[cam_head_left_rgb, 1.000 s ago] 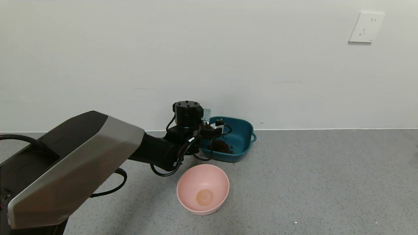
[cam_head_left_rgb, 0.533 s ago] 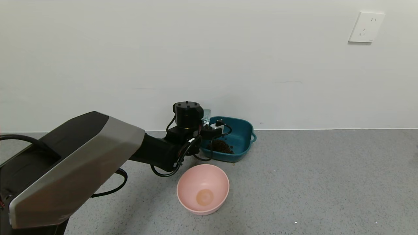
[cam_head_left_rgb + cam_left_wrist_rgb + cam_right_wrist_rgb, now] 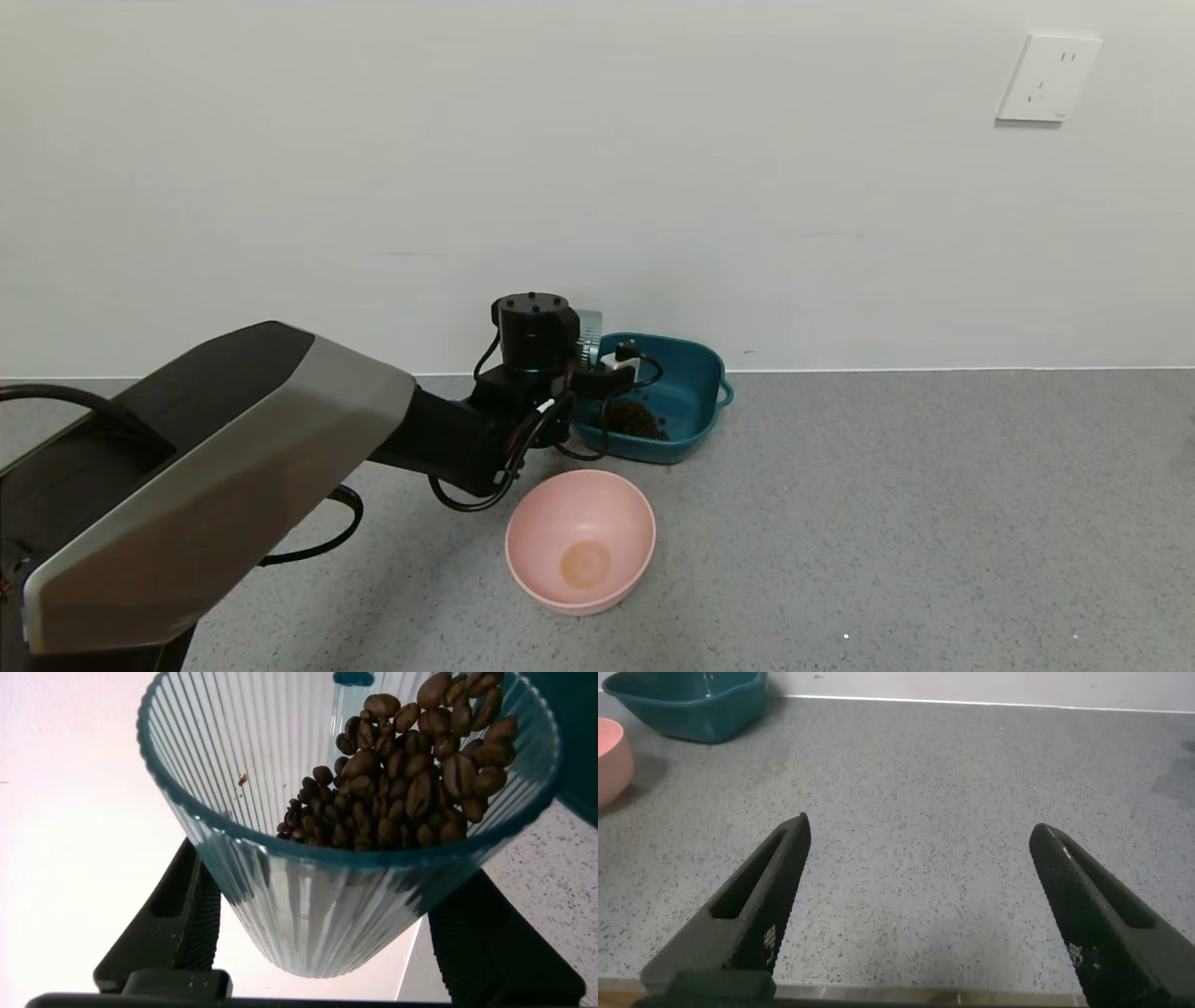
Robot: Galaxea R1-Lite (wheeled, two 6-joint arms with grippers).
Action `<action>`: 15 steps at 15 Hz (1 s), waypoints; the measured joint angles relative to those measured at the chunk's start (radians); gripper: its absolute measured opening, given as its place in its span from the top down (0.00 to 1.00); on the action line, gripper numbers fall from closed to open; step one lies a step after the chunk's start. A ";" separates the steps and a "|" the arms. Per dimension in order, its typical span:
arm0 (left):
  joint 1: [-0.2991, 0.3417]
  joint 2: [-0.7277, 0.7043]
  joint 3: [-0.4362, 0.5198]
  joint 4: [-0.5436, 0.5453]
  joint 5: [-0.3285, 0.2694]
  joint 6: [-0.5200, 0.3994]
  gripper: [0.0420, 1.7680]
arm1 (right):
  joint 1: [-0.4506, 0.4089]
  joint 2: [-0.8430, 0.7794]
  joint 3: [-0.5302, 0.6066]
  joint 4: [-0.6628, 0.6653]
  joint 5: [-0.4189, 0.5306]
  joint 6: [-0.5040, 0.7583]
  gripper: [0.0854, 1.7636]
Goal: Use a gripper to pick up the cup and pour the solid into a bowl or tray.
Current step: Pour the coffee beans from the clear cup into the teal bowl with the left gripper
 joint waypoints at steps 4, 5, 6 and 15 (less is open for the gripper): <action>-0.005 -0.013 0.033 -0.003 -0.002 -0.048 0.29 | 0.000 0.000 0.000 0.000 0.000 0.000 0.03; -0.007 -0.017 0.039 -0.003 -0.001 -0.057 0.29 | 0.000 0.000 0.000 0.000 0.000 0.000 0.03; -0.008 -0.024 0.048 -0.002 -0.001 -0.062 0.29 | 0.000 0.000 0.000 0.000 0.000 0.000 0.03; -0.019 -0.158 0.099 0.219 -0.030 -0.311 0.29 | 0.000 0.000 0.000 0.000 0.000 0.000 0.03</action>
